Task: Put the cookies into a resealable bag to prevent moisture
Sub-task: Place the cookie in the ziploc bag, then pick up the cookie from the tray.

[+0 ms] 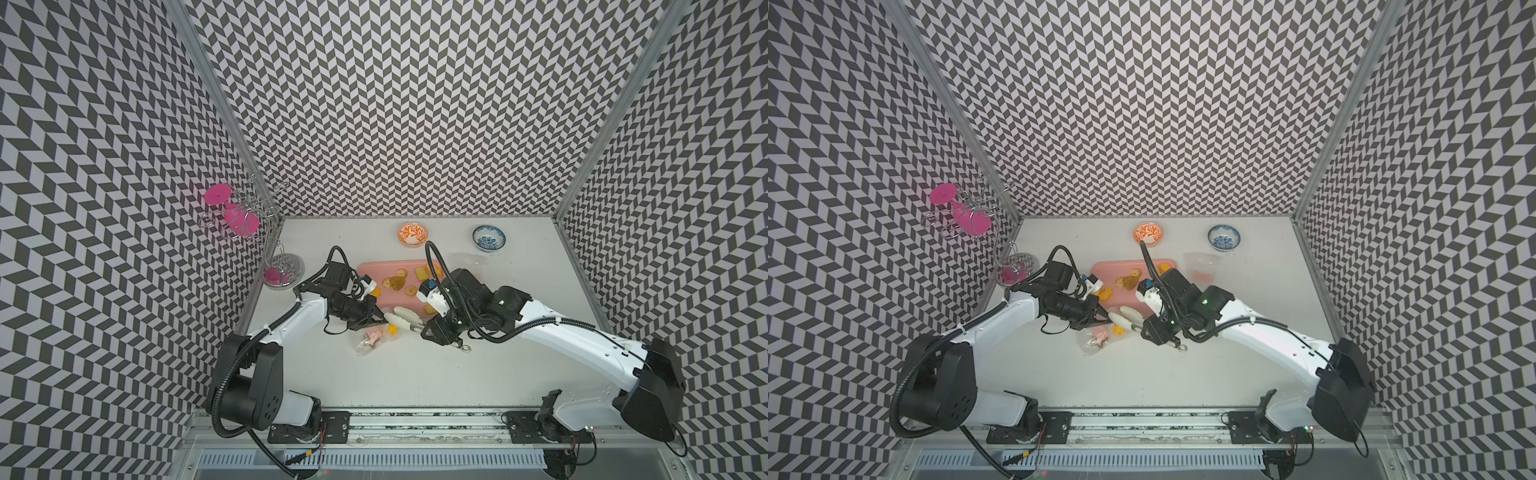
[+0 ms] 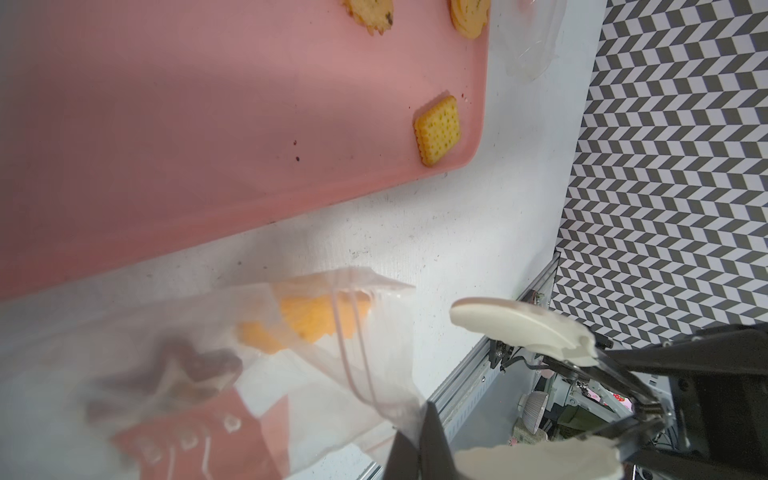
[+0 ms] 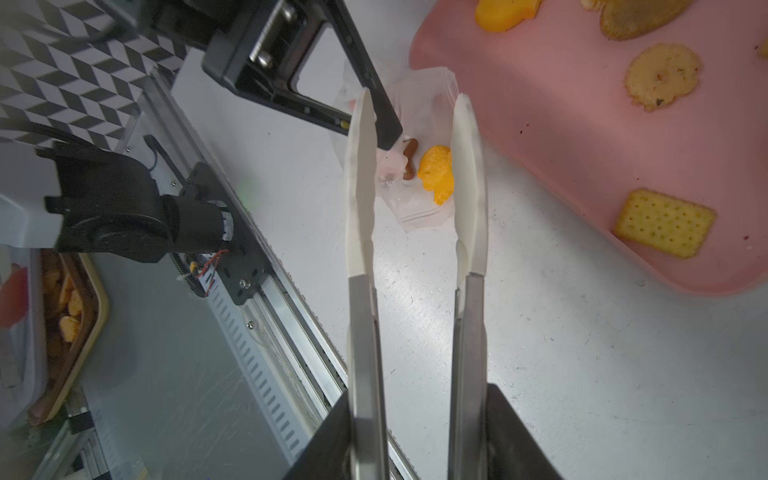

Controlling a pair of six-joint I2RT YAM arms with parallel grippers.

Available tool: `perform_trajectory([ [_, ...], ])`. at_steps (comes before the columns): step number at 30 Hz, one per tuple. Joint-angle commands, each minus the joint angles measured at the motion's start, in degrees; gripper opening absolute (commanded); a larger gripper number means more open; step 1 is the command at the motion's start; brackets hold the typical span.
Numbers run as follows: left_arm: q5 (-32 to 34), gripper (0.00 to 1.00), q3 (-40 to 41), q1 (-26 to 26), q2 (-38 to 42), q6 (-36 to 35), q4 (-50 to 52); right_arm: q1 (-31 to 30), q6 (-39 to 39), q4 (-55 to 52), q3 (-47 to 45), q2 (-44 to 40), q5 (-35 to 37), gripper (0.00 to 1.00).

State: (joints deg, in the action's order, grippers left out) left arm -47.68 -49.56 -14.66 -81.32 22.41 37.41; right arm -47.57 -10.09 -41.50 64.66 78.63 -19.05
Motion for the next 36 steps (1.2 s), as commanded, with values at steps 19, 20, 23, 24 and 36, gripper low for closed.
perform_trajectory([
  [19, -2.6, 0.00, 1.2, 1.9, 3.8, -0.2, 0.5, 9.5, 12.8, 9.7, -1.4, 5.2, 16.8, 0.43],
  [20, -2.6, 0.00, 1.4, 1.9, 3.8, -0.1, 0.5, 8.9, 13.3, 10.5, -1.9, 5.9, 17.5, 0.43],
  [23, -2.4, 0.00, 2.1, 1.9, 3.9, -0.2, 0.3, 7.6, 14.3, 13.5, -3.1, 7.9, 19.2, 0.44],
  [24, -2.4, 0.00, 2.4, 1.9, 3.9, -0.3, 0.2, 7.2, 14.6, 14.5, -3.3, 8.5, 19.5, 0.44],
  [36, -1.9, 0.00, 3.9, 2.0, 3.1, -1.1, -0.1, 5.4, 13.7, 18.6, -3.6, 13.9, 23.5, 0.48],
])
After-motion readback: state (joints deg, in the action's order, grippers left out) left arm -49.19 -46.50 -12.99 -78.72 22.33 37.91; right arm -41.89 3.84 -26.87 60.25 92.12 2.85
